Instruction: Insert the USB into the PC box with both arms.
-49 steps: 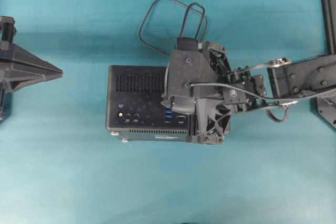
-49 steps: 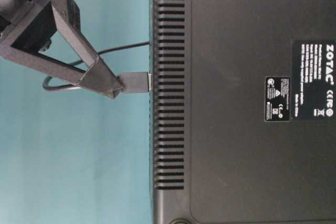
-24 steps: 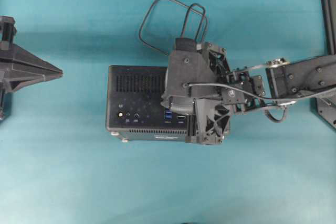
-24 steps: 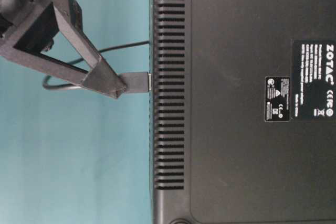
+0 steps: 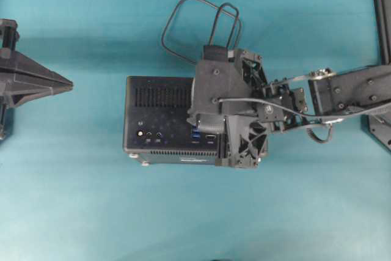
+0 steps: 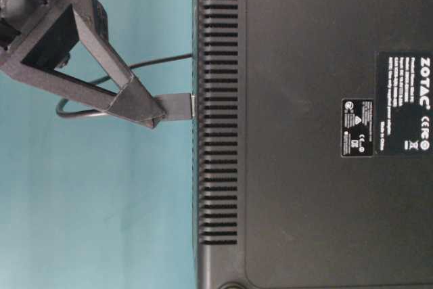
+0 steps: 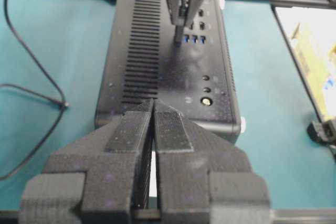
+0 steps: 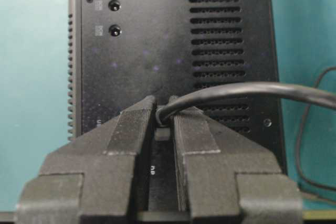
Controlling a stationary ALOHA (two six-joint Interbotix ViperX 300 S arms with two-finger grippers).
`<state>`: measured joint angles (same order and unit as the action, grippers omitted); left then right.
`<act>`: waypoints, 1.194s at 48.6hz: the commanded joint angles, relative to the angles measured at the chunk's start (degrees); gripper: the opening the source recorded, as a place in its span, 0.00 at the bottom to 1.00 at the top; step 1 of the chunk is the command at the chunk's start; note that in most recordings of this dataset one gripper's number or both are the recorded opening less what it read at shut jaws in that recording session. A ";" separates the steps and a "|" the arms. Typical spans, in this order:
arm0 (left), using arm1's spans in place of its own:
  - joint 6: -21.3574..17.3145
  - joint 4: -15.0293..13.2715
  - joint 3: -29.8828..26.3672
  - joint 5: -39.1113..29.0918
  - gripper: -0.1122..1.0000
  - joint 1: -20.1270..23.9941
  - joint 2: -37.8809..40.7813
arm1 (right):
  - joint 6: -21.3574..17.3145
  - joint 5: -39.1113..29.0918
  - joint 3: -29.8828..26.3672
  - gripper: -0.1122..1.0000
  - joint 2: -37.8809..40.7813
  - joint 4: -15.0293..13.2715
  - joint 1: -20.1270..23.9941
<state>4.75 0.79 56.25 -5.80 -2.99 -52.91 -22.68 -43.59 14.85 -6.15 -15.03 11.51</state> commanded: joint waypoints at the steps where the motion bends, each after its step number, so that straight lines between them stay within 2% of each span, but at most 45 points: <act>1: 0.09 0.09 -0.79 0.53 0.10 0.00 0.26 | -0.18 -0.70 -0.44 0.20 -0.09 0.97 1.14; 9: 0.00 0.09 -0.79 0.53 0.10 0.00 0.26 | -0.09 -1.14 -0.44 0.20 -0.18 0.79 0.70; 19: 0.00 0.09 -0.88 0.44 0.10 0.00 0.18 | 0.00 -3.08 -0.35 0.20 -0.18 -2.02 -0.79; 28: 0.00 0.09 -0.88 0.44 0.10 0.00 0.35 | -0.18 -3.34 -0.44 0.20 -0.09 -1.85 -0.35; 40: 0.00 0.09 -0.97 0.44 0.10 0.00 0.44 | -0.09 -2.90 -0.70 0.20 -0.09 0.88 1.32; 58: 0.09 0.09 -1.14 0.53 0.10 0.00 0.44 | -0.09 -2.55 -2.64 0.23 0.00 0.18 -0.53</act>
<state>4.75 0.70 56.25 -5.80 -2.99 -52.82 -22.68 -46.14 13.54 -5.71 -14.85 11.43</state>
